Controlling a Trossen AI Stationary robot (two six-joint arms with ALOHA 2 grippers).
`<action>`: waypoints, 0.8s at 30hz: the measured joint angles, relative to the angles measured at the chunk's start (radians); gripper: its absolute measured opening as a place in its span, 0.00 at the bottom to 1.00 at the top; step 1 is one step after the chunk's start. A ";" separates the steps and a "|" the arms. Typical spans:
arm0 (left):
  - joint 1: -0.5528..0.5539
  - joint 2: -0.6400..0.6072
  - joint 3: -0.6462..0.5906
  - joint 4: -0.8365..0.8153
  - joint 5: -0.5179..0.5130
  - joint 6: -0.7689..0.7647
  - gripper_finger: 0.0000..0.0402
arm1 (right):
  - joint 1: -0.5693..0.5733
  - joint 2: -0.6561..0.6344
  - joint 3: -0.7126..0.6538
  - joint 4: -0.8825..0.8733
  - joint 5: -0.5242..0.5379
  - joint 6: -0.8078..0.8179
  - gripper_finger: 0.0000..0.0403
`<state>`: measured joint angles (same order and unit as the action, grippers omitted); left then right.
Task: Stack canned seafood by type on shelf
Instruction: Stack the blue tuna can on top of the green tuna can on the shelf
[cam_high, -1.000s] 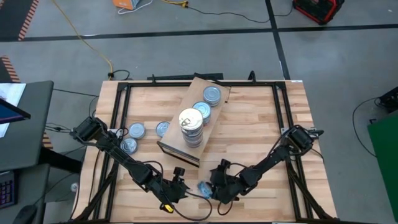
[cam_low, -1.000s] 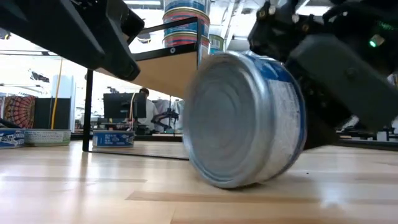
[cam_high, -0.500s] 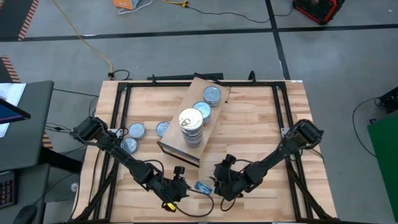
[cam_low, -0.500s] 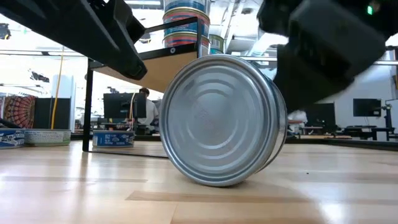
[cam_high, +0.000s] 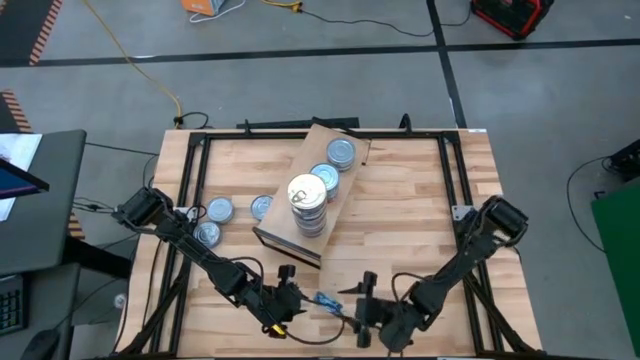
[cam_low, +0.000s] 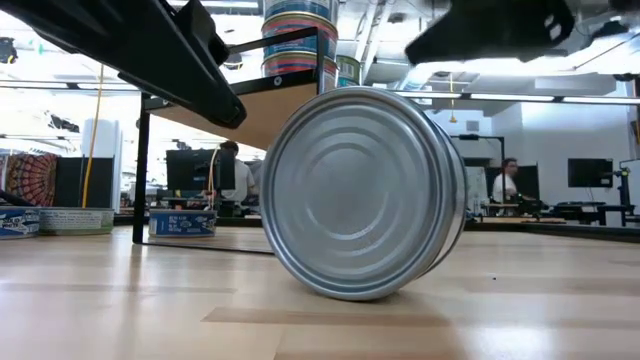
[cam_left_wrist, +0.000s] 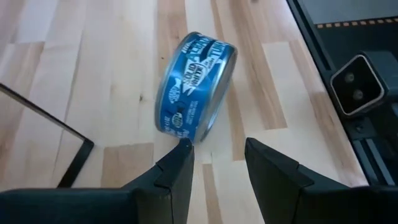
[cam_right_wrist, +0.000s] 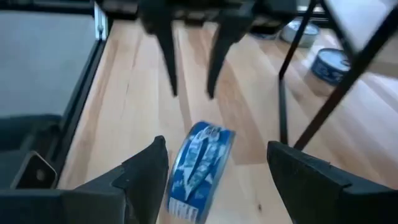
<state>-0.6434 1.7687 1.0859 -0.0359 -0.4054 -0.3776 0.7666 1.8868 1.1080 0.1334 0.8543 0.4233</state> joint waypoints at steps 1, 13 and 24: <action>0.001 0.000 0.000 -0.001 0.000 -0.008 0.36 | 0.000 0.013 0.003 0.005 0.004 -0.004 0.75; 0.003 -0.004 0.001 -0.055 0.007 -0.116 0.48 | -0.017 0.136 0.205 -0.238 0.037 0.034 0.75; 0.003 -0.004 0.001 -0.081 0.018 -0.127 0.50 | -0.033 0.164 0.234 -0.374 -0.031 0.248 0.75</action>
<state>-0.6399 1.7649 1.0866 -0.1171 -0.3869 -0.5051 0.7336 2.0510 1.3416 -0.2407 0.8231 0.6714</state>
